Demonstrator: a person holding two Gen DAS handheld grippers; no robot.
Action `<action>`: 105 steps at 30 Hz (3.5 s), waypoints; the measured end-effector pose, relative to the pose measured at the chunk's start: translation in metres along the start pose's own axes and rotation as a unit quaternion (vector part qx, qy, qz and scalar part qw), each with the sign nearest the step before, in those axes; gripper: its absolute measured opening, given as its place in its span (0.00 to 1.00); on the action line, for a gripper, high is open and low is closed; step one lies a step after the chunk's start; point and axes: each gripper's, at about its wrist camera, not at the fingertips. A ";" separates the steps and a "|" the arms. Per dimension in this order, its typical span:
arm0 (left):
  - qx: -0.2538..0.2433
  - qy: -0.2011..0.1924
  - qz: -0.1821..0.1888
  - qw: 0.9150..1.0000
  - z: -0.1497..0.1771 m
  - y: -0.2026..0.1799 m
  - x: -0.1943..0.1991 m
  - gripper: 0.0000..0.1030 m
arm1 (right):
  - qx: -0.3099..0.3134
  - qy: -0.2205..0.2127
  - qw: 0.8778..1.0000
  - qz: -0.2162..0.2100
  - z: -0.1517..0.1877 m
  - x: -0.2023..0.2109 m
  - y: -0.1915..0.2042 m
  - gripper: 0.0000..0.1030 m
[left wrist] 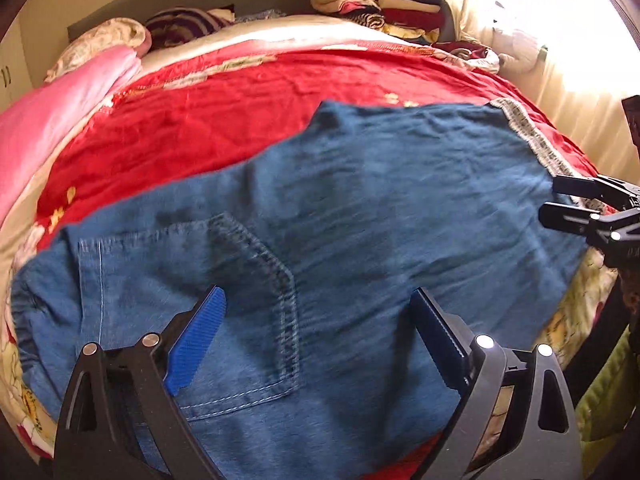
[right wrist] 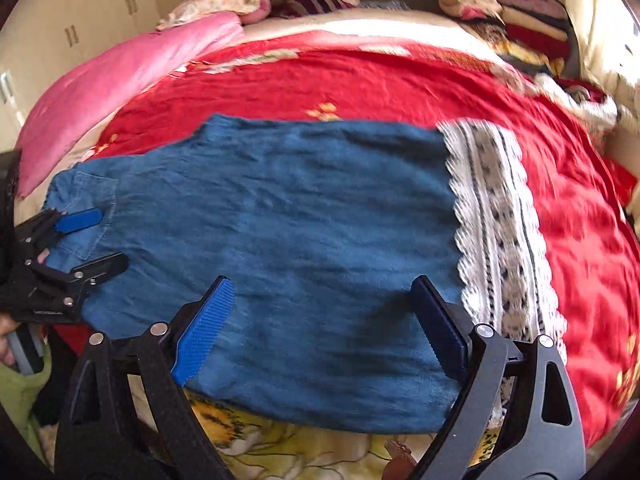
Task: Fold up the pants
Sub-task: 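Open the right tool and smooth the folded pants with both tools, then grasp the lace hem edge with the right tool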
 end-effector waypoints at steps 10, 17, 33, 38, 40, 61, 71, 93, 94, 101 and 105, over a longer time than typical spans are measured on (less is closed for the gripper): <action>0.015 -0.014 0.012 1.000 0.002 0.007 0.006 0.90 | -0.043 -0.007 0.999 -0.011 0.011 0.005 -0.019 0.83; 0.028 -0.037 0.010 0.999 -0.005 0.010 0.032 0.90 | -0.064 -0.040 0.997 -0.009 0.015 0.042 -0.033 0.87; 0.004 -0.076 0.023 0.997 -0.036 -0.023 0.071 0.96 | -0.114 -0.115 0.987 0.019 0.024 0.111 -0.076 0.91; -0.024 -0.078 0.030 0.996 -0.052 -0.046 0.069 0.96 | -0.131 -0.116 0.984 0.021 0.030 0.113 -0.085 0.91; -0.036 -0.079 0.032 0.996 -0.060 -0.056 0.067 0.96 | -0.136 -0.115 0.984 0.020 0.032 0.112 -0.089 0.91; -0.122 -0.058 0.056 0.989 -0.108 -0.132 0.020 0.96 | -0.164 -0.085 0.983 0.005 0.044 0.082 -0.097 0.91; -0.126 -0.023 0.077 0.989 -0.127 -0.142 -0.020 0.96 | -0.192 -0.053 0.980 -0.006 0.050 0.057 -0.105 0.91; -0.163 0.057 0.193 0.966 -0.169 -0.185 -0.126 0.80 | -0.214 -0.036 0.976 -0.029 0.053 0.026 -0.109 0.91; -0.160 0.060 0.200 0.965 -0.168 -0.187 -0.128 0.76 | -0.212 -0.036 0.976 -0.029 0.051 0.025 -0.108 0.91; -0.147 0.065 0.237 0.958 -0.165 -0.186 -0.129 0.37 | -0.195 -0.045 0.979 -0.034 0.046 0.018 -0.101 0.65; -0.159 0.057 0.226 0.959 -0.161 -0.193 -0.125 0.29 | -0.199 -0.061 0.976 -0.059 0.046 0.017 -0.103 0.28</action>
Point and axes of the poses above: each gripper's, at about its wrist camera, not at the fingertips, and x roughly against the way its jaws point, y to its left, z to its underside, and after that the axes turned 4 degrees about x, right-handed
